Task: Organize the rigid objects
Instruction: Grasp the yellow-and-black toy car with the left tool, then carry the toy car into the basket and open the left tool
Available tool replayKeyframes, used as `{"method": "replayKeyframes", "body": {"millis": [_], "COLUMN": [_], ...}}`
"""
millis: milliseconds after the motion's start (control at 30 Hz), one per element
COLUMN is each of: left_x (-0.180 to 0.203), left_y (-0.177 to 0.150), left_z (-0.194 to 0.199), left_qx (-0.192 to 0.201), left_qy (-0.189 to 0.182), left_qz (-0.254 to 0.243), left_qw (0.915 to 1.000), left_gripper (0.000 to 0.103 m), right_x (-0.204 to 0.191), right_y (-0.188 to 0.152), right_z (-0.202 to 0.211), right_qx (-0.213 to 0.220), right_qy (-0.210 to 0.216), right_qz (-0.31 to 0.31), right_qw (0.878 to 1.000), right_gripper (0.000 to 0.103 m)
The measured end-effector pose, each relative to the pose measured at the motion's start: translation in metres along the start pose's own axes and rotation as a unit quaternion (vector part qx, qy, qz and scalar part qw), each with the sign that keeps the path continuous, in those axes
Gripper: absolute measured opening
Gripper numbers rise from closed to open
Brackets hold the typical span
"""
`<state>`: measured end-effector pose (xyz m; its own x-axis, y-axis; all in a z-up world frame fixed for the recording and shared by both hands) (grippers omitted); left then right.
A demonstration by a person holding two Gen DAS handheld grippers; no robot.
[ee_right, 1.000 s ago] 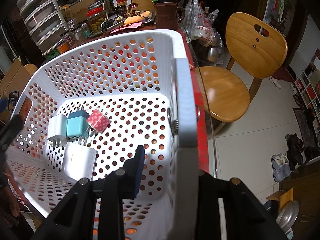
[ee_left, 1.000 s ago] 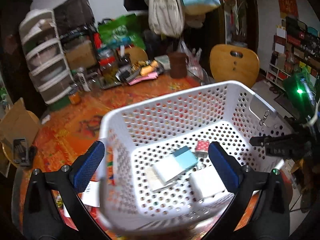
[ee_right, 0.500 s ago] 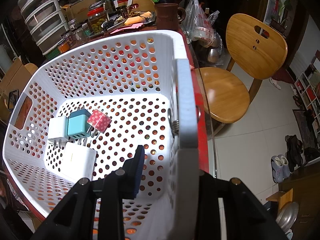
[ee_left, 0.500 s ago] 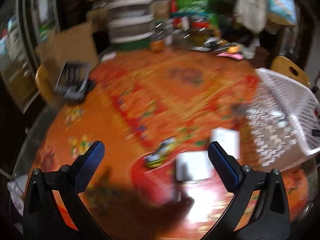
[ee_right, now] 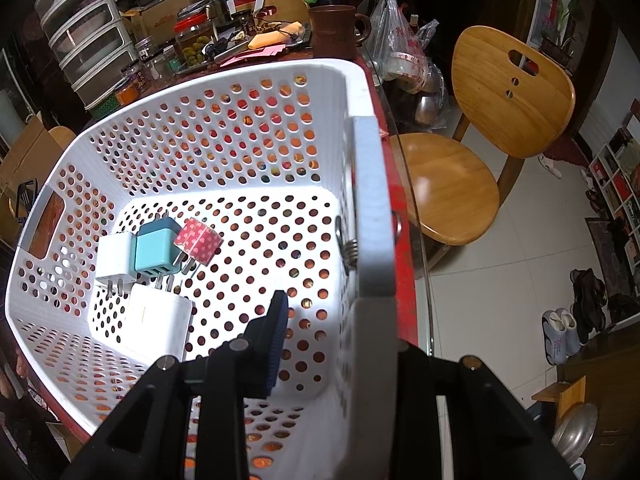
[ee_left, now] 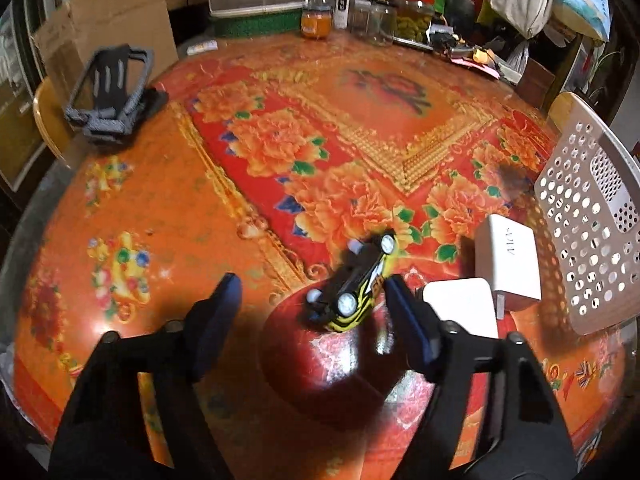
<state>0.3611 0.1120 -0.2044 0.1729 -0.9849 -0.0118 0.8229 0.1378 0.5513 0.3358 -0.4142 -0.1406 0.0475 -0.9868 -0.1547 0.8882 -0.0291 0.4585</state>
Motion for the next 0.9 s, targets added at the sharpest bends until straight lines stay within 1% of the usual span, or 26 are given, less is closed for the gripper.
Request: {"method": "replayKeyframes", "body": {"millis": [33, 100, 133, 200, 267, 300, 333, 367, 467, 667, 900], "left_x": [0.002, 0.004, 0.004, 0.006, 0.009, 0.009, 0.010, 0.012, 0.009, 0.001, 0.000], "left_y": [0.000, 0.000, 0.000, 0.002, 0.004, 0.004, 0.004, 0.004, 0.003, 0.011, 0.024], "left_z": [-0.004, -0.007, -0.007, -0.008, -0.009, -0.008, -0.008, -0.006, -0.005, 0.014, 0.043], "left_qx": [-0.003, 0.002, 0.001, 0.001, 0.003, 0.003, 0.002, 0.003, 0.009, 0.046, 0.075], "left_qy": [0.004, 0.017, 0.015, 0.008, 0.014, 0.010, 0.009, 0.009, 0.020, 0.049, 0.057], "left_qz": [-0.005, -0.013, -0.011, -0.008, -0.015, -0.016, -0.017, -0.017, -0.016, -0.011, -0.003], "left_qw": [1.0000, 0.9998, 0.9998, 0.9999, 0.9998, 0.9998, 0.9998, 0.9998, 0.9996, 0.9977, 0.9955], "left_gripper": [0.059, 0.058, 0.054, 0.051, 0.048, 0.042, 0.032, 0.028, 0.028, 0.028, 0.028], "right_x": [0.000, 0.000, 0.000, -0.001, -0.001, -0.001, -0.002, -0.002, -0.001, -0.002, -0.002], "right_y": [0.000, 0.000, 0.000, -0.001, -0.001, -0.001, -0.001, -0.001, -0.001, -0.001, 0.000], "right_z": [0.000, 0.000, -0.001, -0.001, -0.001, -0.001, 0.000, 0.000, 0.000, 0.000, 0.001], "right_qx": [-0.001, -0.001, -0.002, -0.002, -0.002, -0.002, -0.001, -0.001, -0.002, -0.001, 0.000], "right_qy": [0.000, -0.001, -0.001, -0.001, 0.000, 0.000, 0.000, 0.001, 0.002, 0.004, 0.005], "right_qz": [0.001, 0.003, 0.004, 0.005, 0.005, 0.005, 0.005, 0.005, 0.006, 0.009, 0.010], "right_qw": [1.000, 1.000, 1.000, 1.000, 1.000, 1.000, 1.000, 1.000, 1.000, 1.000, 1.000], "right_gripper": [0.030, 0.030, 0.030, 0.031, 0.031, 0.031, 0.031, 0.031, 0.032, 0.033, 0.033]}}
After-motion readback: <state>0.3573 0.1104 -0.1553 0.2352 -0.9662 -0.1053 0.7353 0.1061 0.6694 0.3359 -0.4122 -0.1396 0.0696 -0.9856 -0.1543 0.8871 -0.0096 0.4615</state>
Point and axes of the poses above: each gripper's, at about its wrist camera, not at the fingertips, and z roughly against the way its jaws point, x to its right, y to its top, the point moved 7 cm from there along -z, roughly the way its jaws point, and after that the axes turned 5 degrees about y, right-handed, at the moved point
